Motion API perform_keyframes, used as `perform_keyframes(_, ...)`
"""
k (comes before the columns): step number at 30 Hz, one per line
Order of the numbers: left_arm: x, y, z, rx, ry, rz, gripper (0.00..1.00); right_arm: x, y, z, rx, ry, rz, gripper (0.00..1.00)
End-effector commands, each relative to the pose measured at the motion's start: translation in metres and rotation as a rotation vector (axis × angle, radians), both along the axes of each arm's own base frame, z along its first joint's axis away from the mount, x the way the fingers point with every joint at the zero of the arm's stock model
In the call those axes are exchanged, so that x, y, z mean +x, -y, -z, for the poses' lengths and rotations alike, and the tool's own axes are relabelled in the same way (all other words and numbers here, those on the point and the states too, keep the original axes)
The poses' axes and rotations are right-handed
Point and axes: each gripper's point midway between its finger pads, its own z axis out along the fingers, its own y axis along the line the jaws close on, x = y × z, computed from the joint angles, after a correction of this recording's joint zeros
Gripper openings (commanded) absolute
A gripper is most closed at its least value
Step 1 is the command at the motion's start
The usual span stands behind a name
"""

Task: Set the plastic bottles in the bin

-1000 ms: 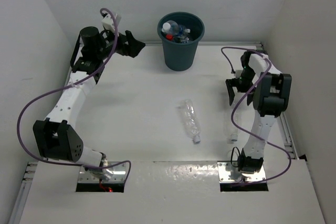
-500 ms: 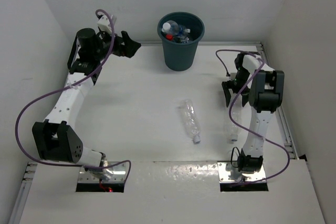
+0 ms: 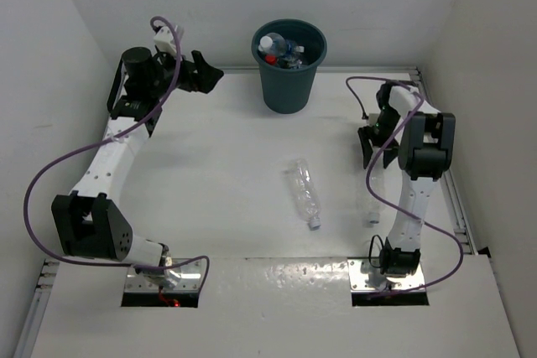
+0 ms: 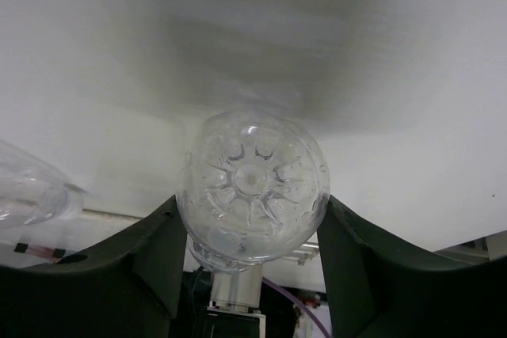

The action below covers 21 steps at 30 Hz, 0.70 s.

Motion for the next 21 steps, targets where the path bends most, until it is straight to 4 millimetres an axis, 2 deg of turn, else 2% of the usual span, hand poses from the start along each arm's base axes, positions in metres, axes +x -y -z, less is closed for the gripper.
perform_keyframes(1, -0.007, -0.008, -0.028, -0.028, 0.082, -0.022, 1.00, 0.039, -0.011, -0.051, 0.056, 0.203, -0.002, 0.19)
perform_keyframes(2, -0.007, -0.006, -0.031, -0.037, 0.086, -0.012, 1.00, 0.055, -0.021, -0.070, 0.107, 0.278, 0.002, 0.14)
perform_keyframes(3, -0.008, -0.004, -0.034, -0.048, 0.096, -0.003, 1.00, 0.074, -0.023, -0.098, 0.119, 0.380, 0.002, 0.12)
perform_keyframes(4, -0.008, -0.004, -0.030, -0.048, 0.087, -0.003, 1.00, 0.085, -0.027, -0.119, 0.135, 0.451, -0.003, 0.10)
perform_keyframes(6, -0.008, -0.002, -0.036, -0.057, 0.107, 0.006, 1.00, 0.122, -0.042, -0.186, 0.193, 0.706, -0.037, 0.08)
perform_keyframes(8, -0.010, 0.003, -0.036, -0.065, 0.102, 0.017, 1.00, 0.135, -0.057, -0.247, 0.210, 0.945, -0.082, 0.07)
perform_keyframes(9, -0.010, 0.003, -0.036, -0.065, 0.102, 0.017, 1.00, 0.152, -0.061, -0.271, 0.218, 1.072, -0.061, 0.07)
perform_keyframes(10, -0.011, 0.007, -0.038, -0.066, 0.110, 0.026, 1.00, 0.136, -0.077, -0.320, 0.238, 1.212, -0.093, 0.07)
perform_keyframes(11, -0.011, 0.007, -0.038, -0.066, 0.111, 0.026, 1.00, 0.150, -0.076, -0.336, 0.234, 1.325, -0.098, 0.05)
perform_keyframes(12, -0.011, 0.006, -0.043, -0.059, 0.126, 0.027, 1.00, 0.151, -0.093, -0.339, 0.262, 1.362, -0.113, 0.02)
perform_keyframes(13, -0.011, 0.006, -0.043, -0.059, 0.126, 0.027, 1.00, 0.165, -0.109, -0.382, 0.284, 1.548, -0.141, 0.01)
perform_keyframes(14, -0.011, 0.006, -0.047, -0.052, 0.141, 0.027, 1.00, 0.157, -0.113, -0.404, 0.292, 1.615, -0.141, 0.00)
perform_keyframes(15, -0.008, 0.006, -0.048, -0.052, 0.142, 0.027, 1.00, 0.158, -0.119, -0.424, 0.309, 1.675, -0.140, 0.00)
perform_keyframes(16, -0.008, 0.006, -0.048, -0.052, 0.142, 0.027, 1.00, 0.161, -0.131, -0.460, 0.346, 1.795, -0.133, 0.00)
perform_keyframes(18, -0.008, 0.006, -0.048, -0.052, 0.142, 0.027, 1.00, 0.173, -0.133, -0.476, 0.347, 1.863, -0.096, 0.00)
perform_keyframes(19, -0.008, 0.006, -0.048, -0.052, 0.142, 0.027, 1.00, 0.172, -0.138, -0.515, 0.349, 2.005, -0.113, 0.00)
perform_keyframes(20, -0.008, 0.006, -0.048, -0.052, 0.142, 0.027, 1.00, 0.180, -0.138, -0.517, 0.329, 2.031, -0.108, 0.00)
perform_keyframes(21, -0.008, 0.006, -0.048, -0.052, 0.142, 0.027, 1.00, 0.191, -0.148, -0.518, 0.324, 2.069, -0.136, 0.00)
